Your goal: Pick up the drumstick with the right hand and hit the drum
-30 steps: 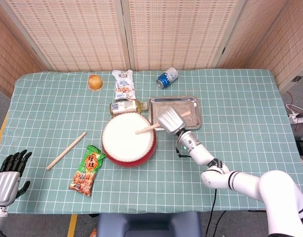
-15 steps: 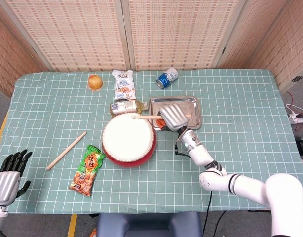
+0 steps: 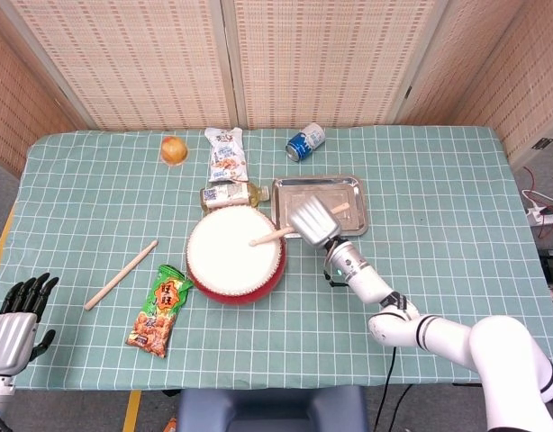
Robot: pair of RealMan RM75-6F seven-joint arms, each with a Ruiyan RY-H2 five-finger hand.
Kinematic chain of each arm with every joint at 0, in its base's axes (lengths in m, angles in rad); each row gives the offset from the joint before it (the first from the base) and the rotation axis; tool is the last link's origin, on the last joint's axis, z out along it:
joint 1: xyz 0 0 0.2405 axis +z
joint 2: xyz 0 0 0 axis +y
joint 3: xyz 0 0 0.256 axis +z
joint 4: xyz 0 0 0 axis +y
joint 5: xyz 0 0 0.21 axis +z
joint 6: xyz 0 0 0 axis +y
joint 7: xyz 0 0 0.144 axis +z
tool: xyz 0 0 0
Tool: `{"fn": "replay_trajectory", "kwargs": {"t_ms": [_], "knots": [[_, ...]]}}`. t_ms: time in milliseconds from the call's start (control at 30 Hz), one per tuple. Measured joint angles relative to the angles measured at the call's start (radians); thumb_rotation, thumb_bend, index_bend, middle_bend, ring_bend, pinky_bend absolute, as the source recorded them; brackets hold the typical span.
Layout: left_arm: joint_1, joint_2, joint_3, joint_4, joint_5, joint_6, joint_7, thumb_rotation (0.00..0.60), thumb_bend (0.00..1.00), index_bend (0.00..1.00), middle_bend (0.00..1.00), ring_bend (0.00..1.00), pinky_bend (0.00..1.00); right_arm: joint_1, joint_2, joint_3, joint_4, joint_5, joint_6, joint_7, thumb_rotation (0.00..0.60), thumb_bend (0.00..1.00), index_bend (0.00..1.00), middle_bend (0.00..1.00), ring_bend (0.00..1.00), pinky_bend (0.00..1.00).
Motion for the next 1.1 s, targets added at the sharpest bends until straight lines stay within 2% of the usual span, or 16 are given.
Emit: {"fn": "replay_trajectory", "kwargs": {"t_ms": [100, 233, 367, 500, 700, 800, 933, 1100], "knots": [[0.0, 0.001, 0.0, 0.0, 0.001, 0.001, 0.002, 0.6, 0.27, 0.0, 0.0, 0.0, 0.01, -0.012, -0.005, 0.032, -0.016, 0.003, 0.027, 0.097, 0.6, 0.49, 1.0, 0.96, 1.0, 1.0], [-0.001, 0.003, -0.001, -0.004, 0.005, 0.003, 0.004, 0.6, 0.27, 0.0, 0.0, 0.0, 0.01, -0.029, -0.002, 0.084, -0.048, 0.018, 0.041, 0.304, 0.6, 0.49, 1.0, 0.96, 1.0, 1.0], [-0.004, 0.004, -0.001, -0.008, 0.006, 0.0, 0.01, 0.6, 0.27, 0.0, 0.0, 0.0, 0.01, -0.034, 0.005, 0.095, -0.056, 0.02, 0.034, 0.438, 0.6, 0.49, 1.0, 0.96, 1.0, 1.0], [-0.005, 0.004, -0.001, -0.012, 0.005, -0.002, 0.015, 0.6, 0.27, 0.0, 0.0, 0.0, 0.01, -0.029, 0.01, 0.075, -0.044, 0.01, 0.015, 0.39, 0.6, 0.49, 1.0, 0.96, 1.0, 1.0], [-0.007, 0.003, -0.002, -0.013, 0.0, -0.007, 0.018, 0.6, 0.27, 0.0, 0.0, 0.0, 0.01, -0.014, 0.006, 0.024, -0.004, -0.015, -0.01, 0.114, 0.6, 0.49, 1.0, 0.96, 1.0, 1.0], [-0.008, 0.001, -0.001, -0.011, 0.002, -0.008, 0.016, 0.6, 0.27, 0.0, 0.0, 0.0, 0.01, -0.012, 0.004, 0.016, 0.008, -0.024, -0.004, 0.033, 0.6, 0.49, 1.0, 0.96, 1.0, 1.0], [-0.009, 0.001, -0.002, -0.01, 0.003, -0.007, 0.015, 0.6, 0.27, 0.0, 0.0, 0.0, 0.01, -0.02, 0.005, 0.038, -0.005, -0.021, 0.019, 0.077, 0.6, 0.49, 1.0, 0.96, 1.0, 1.0], [-0.01, 0.001, -0.002, -0.012, 0.006, -0.006, 0.016, 0.6, 0.27, 0.0, 0.0, 0.0, 0.01, -0.037, 0.019, 0.094, -0.055, 0.005, 0.031, 0.301, 0.6, 0.49, 1.0, 0.96, 1.0, 1.0]]}}
